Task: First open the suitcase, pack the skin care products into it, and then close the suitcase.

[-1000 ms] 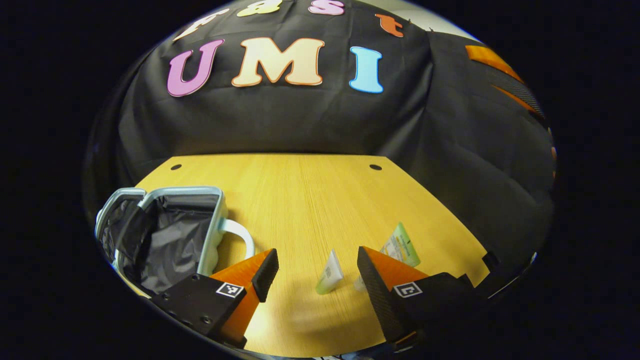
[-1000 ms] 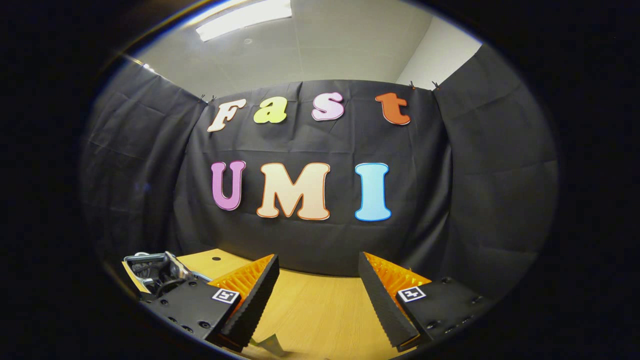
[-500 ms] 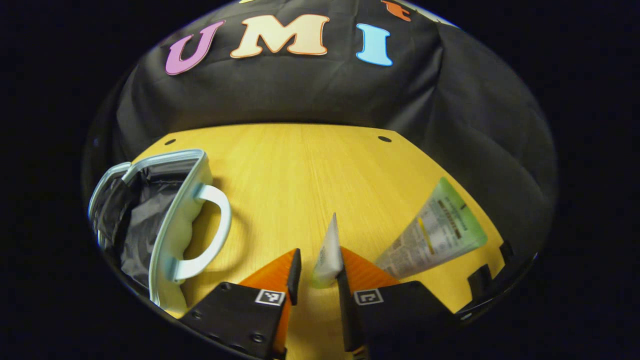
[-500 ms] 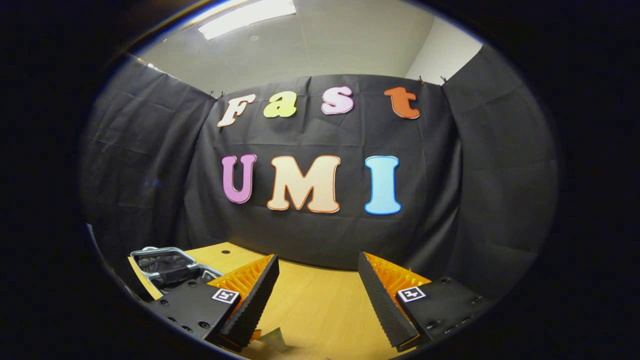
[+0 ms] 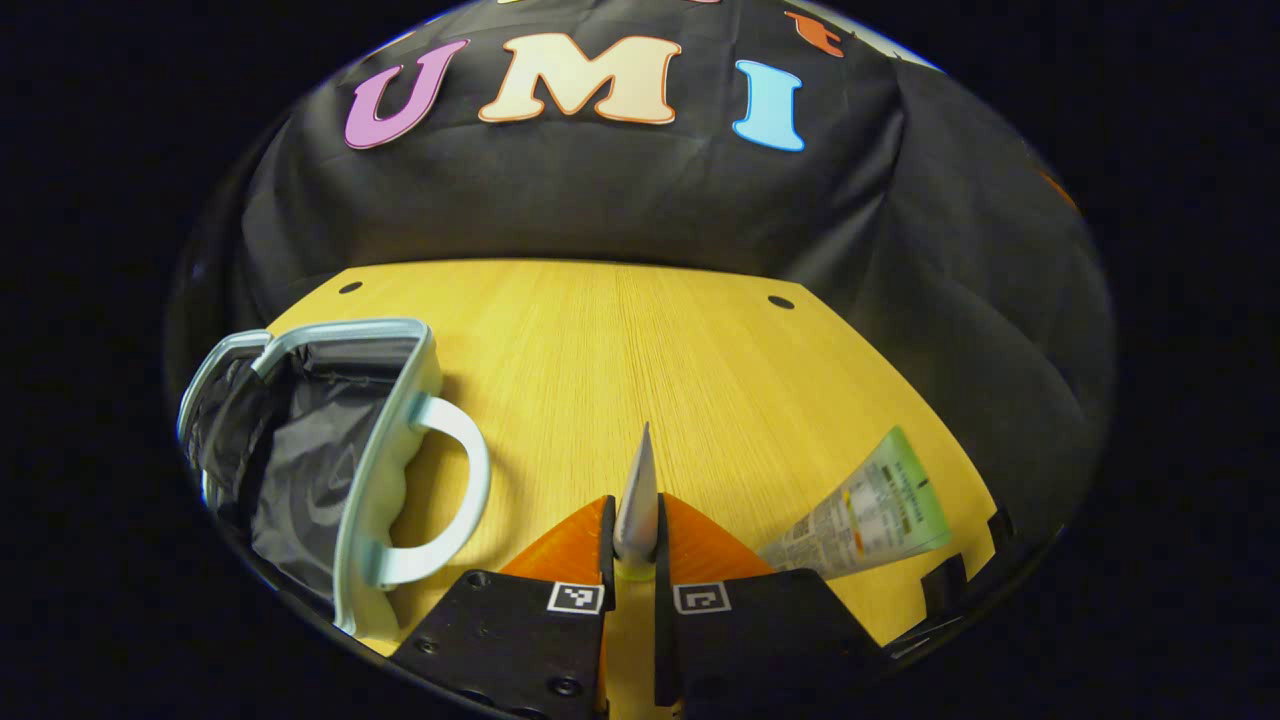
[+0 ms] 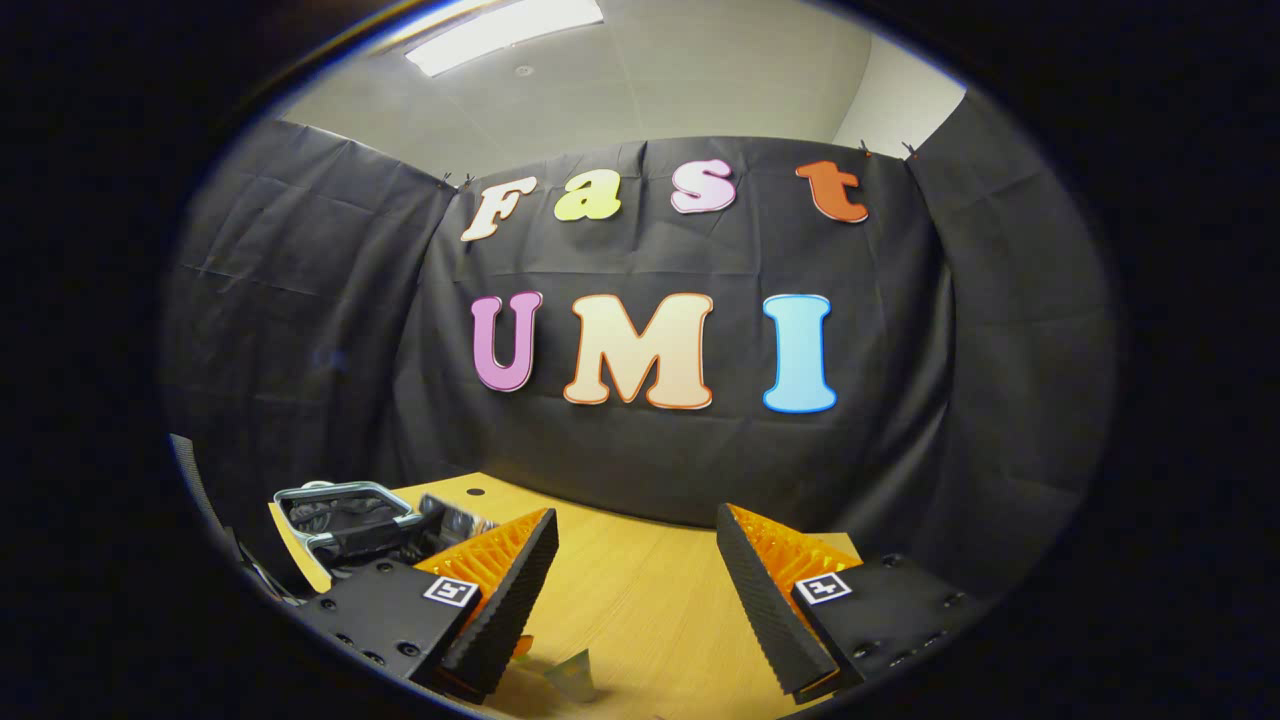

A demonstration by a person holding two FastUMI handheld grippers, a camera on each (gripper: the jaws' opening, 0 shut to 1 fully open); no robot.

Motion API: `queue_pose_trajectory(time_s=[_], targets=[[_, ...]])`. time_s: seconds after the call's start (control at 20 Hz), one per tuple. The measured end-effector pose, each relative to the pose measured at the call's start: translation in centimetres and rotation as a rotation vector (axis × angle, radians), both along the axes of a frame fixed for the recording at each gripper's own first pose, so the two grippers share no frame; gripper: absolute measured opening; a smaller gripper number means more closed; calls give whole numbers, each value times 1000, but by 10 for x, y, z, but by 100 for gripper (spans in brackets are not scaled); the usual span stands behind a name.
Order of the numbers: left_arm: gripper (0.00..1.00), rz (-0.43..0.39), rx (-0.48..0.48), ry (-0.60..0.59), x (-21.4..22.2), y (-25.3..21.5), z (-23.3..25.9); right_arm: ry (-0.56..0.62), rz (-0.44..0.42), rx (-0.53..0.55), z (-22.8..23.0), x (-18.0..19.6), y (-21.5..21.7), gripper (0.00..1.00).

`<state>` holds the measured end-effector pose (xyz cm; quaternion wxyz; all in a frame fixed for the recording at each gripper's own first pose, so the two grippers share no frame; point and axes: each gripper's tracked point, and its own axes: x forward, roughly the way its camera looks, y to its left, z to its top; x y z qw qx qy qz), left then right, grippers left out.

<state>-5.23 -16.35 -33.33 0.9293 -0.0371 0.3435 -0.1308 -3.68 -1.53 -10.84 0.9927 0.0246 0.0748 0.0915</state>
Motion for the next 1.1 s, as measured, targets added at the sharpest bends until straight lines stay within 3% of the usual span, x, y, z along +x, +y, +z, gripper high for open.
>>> queue_pose_trajectory(time_s=[0.3, 0.65, 0.9, 1.0, 1.1], targets=[[11, 18, -26, -56, 8, 8, 54, 93, 73, 43, -62, -6, 28, 99], [11, 66, -26, -71, -2, 36, 90, 301, 137, -31, -180, -40, 48, 99], [11, 109, -23, -62, -15, 54, 101, 399, 147, -48, -235, -53, 54, 99], [11, 125, -18, -59, -23, 60, 104, 422, 141, -51, -250, -53, 56, 96], [11, 137, -1, -55, -30, 69, 105, 444, 137, -52, -263, -53, 58, 85]])
